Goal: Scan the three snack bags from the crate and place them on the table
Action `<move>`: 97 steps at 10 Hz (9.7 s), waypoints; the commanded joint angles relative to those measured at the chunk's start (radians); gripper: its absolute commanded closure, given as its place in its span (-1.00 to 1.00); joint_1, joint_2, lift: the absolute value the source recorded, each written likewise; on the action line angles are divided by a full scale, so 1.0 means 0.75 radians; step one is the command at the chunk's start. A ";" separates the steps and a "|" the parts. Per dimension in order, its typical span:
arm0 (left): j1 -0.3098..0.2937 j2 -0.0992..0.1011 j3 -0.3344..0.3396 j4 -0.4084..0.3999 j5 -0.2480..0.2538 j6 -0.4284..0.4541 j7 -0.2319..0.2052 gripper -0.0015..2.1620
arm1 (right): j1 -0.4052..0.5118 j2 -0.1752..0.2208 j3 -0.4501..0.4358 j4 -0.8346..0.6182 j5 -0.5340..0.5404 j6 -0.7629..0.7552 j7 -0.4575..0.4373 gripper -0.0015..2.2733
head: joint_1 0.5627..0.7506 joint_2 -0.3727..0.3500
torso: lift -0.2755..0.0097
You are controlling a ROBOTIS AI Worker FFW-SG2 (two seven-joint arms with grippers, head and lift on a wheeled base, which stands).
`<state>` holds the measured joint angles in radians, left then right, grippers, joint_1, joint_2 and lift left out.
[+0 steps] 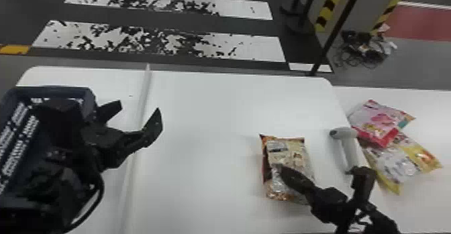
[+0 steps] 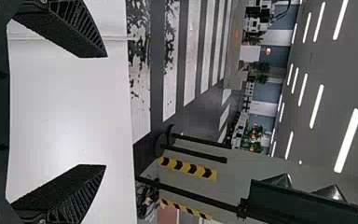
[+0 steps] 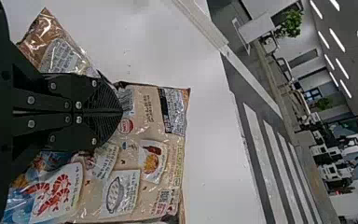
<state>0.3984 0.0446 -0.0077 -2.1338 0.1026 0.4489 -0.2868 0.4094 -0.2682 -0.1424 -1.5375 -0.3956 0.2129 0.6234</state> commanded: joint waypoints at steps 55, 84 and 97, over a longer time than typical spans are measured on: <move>0.207 0.202 0.043 -0.159 0.141 -0.194 0.115 -0.98 | 0.401 0.339 0.030 -0.807 0.339 0.542 -0.426 0.98 | 0.41 -0.13 | 0.50; 0.070 0.127 0.023 -0.057 0.072 -0.133 0.123 -0.98 | -0.378 -0.011 -0.328 0.152 0.307 0.398 -0.263 -1.00 | 0.41 -0.85 | 0.50; 0.117 0.123 0.012 -0.108 0.051 -0.104 0.110 -0.98 | -0.212 0.018 -0.405 -0.175 -0.059 1.086 0.069 -0.91 | 0.41 -0.61 | 0.50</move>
<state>0.4862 0.1371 0.0021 -2.2154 0.1408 0.3712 -0.2041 0.2512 -0.2532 -0.4535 -1.6822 -0.4359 1.0229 0.6711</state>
